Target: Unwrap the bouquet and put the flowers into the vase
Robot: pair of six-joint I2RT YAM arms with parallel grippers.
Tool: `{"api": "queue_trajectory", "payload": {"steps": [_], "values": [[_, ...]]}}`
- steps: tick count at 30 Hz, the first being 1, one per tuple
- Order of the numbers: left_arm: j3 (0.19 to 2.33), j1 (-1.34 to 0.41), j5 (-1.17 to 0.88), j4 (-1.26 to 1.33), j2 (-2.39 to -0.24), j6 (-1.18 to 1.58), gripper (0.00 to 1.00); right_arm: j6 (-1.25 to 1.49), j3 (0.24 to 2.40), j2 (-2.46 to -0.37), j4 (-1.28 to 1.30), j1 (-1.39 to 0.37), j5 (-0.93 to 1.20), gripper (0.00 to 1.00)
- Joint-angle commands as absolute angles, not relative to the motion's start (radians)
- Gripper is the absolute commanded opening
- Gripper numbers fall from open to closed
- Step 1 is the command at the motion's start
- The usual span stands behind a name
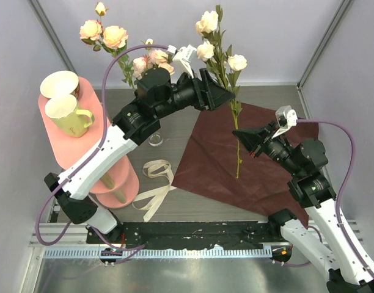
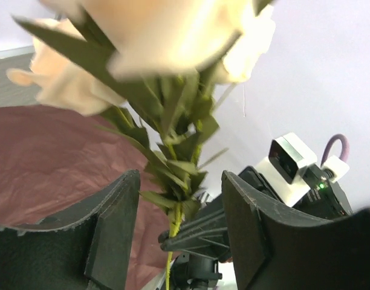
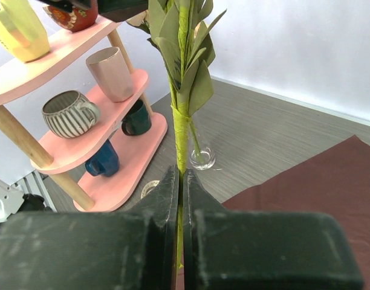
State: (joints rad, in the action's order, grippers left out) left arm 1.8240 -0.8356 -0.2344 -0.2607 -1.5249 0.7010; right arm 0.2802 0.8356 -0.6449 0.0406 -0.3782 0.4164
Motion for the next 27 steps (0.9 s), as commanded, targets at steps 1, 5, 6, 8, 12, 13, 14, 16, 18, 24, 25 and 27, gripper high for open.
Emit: {"api": "queue_trajectory", "payload": {"steps": [1,5,6,8,12,13,14,16,18,24,25,27], "values": [[1.887,-0.834,-0.189,-0.256,-1.543,0.719,0.58,0.255,0.835,-0.623,0.021,-0.38,0.445,0.01],[1.891,-0.833,-0.18,-0.239,-1.551,0.726,0.48,0.25,0.83,-0.615,0.021,-0.382,0.457,0.01],[1.896,-0.834,-0.179,-0.241,-1.554,0.726,0.41,0.25,0.827,-0.614,0.021,-0.379,0.459,0.01],[1.896,-0.834,-0.179,-0.235,-1.552,0.726,0.32,0.249,0.827,-0.609,0.02,-0.38,0.465,0.01],[1.888,-0.833,-0.179,-0.216,-1.537,0.704,0.08,0.252,0.828,-0.615,0.029,-0.38,0.459,0.17],[1.89,-0.833,-0.178,-0.218,-1.525,0.681,0.04,0.255,0.834,-0.615,0.035,-0.38,0.453,0.28],[1.89,-0.834,-0.175,-0.224,-1.519,0.667,0.01,0.258,0.836,-0.615,0.038,-0.382,0.439,0.4],[1.89,-0.833,-0.164,-0.239,-1.499,0.628,0.0,0.267,0.839,-0.609,0.051,-0.382,0.365,0.6],[1.891,-0.834,-0.12,-0.291,-1.461,0.54,0.0,0.272,0.844,-0.595,0.063,-0.38,0.301,0.66],[1.849,-0.833,0.162,-0.463,-1.318,0.281,0.0,0.288,0.845,-0.577,0.046,-0.382,0.268,0.68],[1.836,-0.834,0.286,-0.471,-1.295,0.259,0.0,0.29,0.845,-0.581,0.041,-0.38,0.264,0.68],[1.784,-0.833,0.418,-0.453,-1.237,0.2,0.0,0.296,0.841,-0.595,0.034,-0.382,0.264,0.68]]}}
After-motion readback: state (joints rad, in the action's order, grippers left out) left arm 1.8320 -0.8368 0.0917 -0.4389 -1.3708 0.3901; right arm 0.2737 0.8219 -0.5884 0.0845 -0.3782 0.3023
